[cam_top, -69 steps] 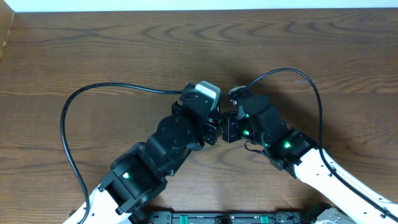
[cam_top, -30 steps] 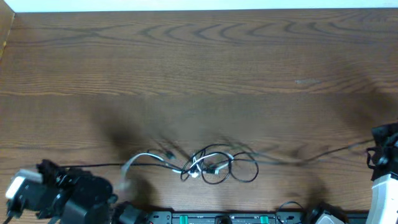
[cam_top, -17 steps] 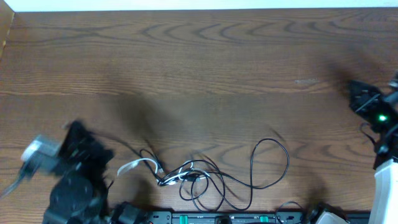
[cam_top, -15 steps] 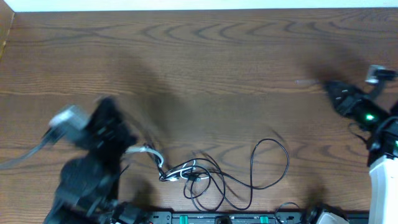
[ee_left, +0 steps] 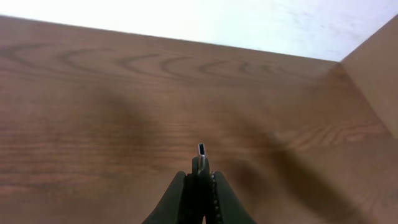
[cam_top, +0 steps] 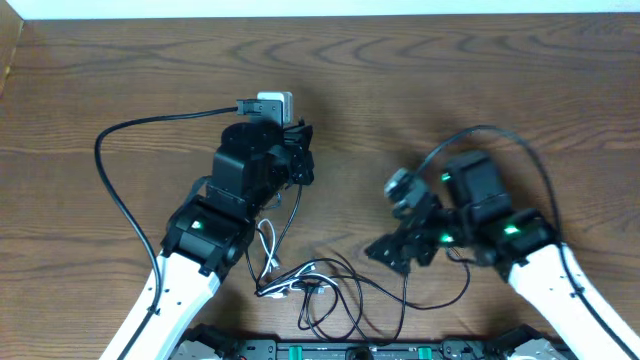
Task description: Untangle cables
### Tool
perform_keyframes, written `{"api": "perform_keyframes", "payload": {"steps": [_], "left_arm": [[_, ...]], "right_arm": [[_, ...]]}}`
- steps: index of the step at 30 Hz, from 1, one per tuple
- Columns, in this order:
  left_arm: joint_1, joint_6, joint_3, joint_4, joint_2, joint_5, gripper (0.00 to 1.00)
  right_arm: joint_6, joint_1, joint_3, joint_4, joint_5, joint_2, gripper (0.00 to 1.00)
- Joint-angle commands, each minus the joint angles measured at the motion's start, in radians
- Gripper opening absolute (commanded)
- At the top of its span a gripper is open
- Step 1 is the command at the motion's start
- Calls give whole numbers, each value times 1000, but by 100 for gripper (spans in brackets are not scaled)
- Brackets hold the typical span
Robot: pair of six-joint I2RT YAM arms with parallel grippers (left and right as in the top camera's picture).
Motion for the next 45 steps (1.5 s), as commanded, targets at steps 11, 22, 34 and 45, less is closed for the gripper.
{"api": "perform_keyframes", "payload": {"steps": [11,22,34,45], "left_arm": [[155,82,-1,-116,-93,23,8],[162,89,-1,-138,-95,24,8],[163,90,-1,-162,-95,23,8],[162,89,-1,-168,-95,24,8]], "right_arm": [[-207,340,3,339,158,412,99],[-128,478,3,460,55,438,97],[-95,558,3,536,40,438,96],[-72,587,3,543,-38,438,22]]}}
